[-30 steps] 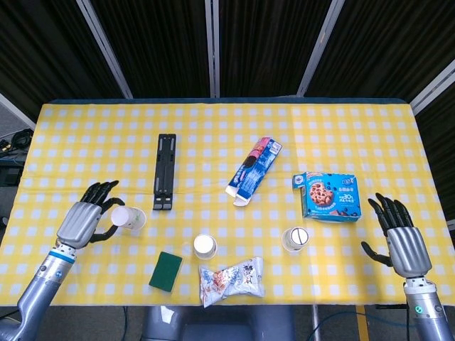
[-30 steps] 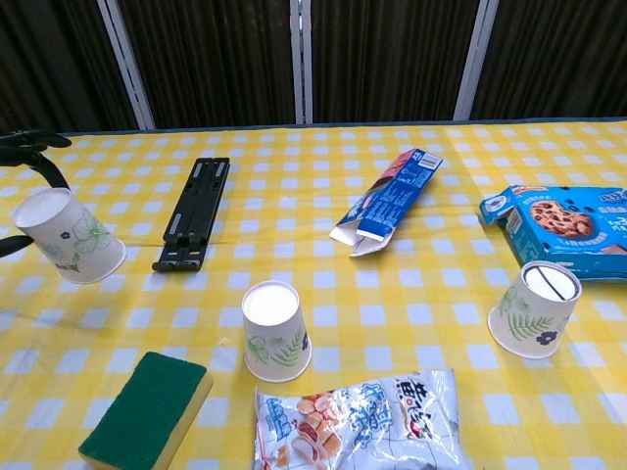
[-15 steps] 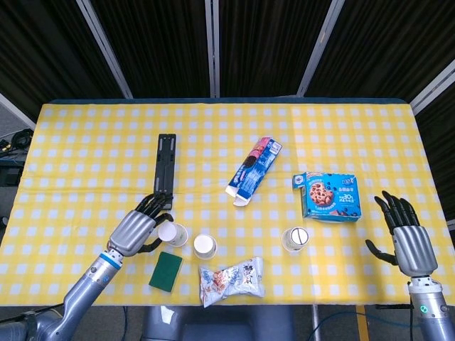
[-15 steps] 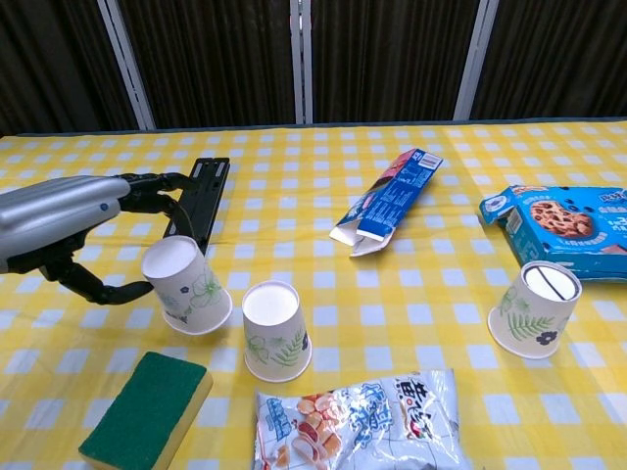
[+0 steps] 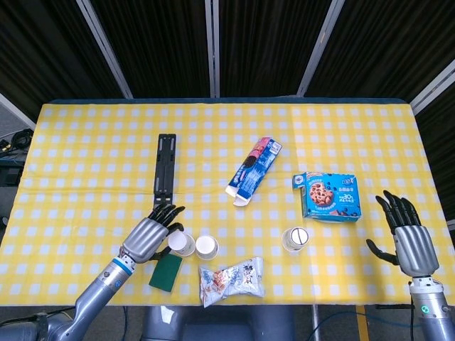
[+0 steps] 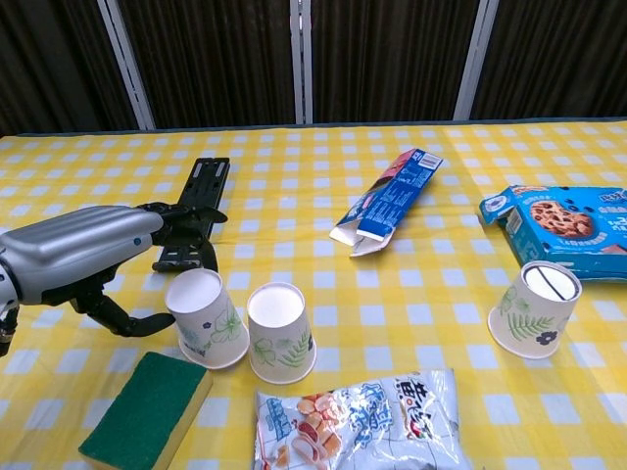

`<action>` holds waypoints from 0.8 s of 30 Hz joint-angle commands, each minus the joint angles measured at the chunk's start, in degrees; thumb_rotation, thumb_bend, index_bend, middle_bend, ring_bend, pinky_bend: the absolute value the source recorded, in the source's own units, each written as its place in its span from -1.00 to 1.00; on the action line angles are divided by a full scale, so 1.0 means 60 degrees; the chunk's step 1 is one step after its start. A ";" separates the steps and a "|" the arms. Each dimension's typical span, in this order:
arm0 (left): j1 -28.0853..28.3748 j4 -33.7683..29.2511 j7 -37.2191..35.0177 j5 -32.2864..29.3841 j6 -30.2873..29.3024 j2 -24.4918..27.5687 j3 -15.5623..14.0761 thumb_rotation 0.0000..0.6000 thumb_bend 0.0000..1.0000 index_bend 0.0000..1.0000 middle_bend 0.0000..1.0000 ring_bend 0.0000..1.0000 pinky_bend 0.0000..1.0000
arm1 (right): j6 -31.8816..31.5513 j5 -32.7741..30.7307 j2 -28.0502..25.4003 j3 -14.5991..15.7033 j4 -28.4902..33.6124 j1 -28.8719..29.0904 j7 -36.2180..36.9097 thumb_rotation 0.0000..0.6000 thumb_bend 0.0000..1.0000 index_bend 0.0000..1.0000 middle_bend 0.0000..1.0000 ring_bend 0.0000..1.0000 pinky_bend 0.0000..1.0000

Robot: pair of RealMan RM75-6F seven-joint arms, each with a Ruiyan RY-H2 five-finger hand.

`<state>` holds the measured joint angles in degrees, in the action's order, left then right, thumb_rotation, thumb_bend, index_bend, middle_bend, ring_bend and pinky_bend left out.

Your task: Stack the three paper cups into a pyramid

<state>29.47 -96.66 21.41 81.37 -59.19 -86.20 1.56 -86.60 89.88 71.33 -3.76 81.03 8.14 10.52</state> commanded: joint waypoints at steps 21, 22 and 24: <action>-0.0295 0.0096 -0.0265 0.0424 -0.0850 0.0240 -0.0308 1.00 -0.41 -1.00 -1.00 -1.00 -1.00 | 0.0073 -0.0078 -0.0004 -0.0032 -0.0001 0.0006 -0.0028 1.00 -0.70 -0.88 -1.00 -1.00 -1.00; -0.0342 0.0072 -0.0338 0.0500 -0.0953 0.0317 -0.0332 1.00 -0.41 -1.00 -1.00 -1.00 -1.00 | 0.0079 -0.0079 -0.0004 -0.0032 -0.0004 0.0008 -0.0028 1.00 -0.70 -0.88 -1.00 -1.00 -1.00; -0.0456 0.0018 -0.0466 0.0635 -0.1189 0.0501 -0.0376 1.00 -0.41 -1.00 -1.00 -1.00 -1.00 | 0.0094 -0.0086 -0.0006 -0.0035 -0.0014 0.0015 -0.0033 1.00 -0.70 -0.88 -1.00 -1.00 -1.00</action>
<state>27.43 -96.20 19.38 84.37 -65.24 -84.15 -0.44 -86.04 89.37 71.29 -3.97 80.96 8.22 10.33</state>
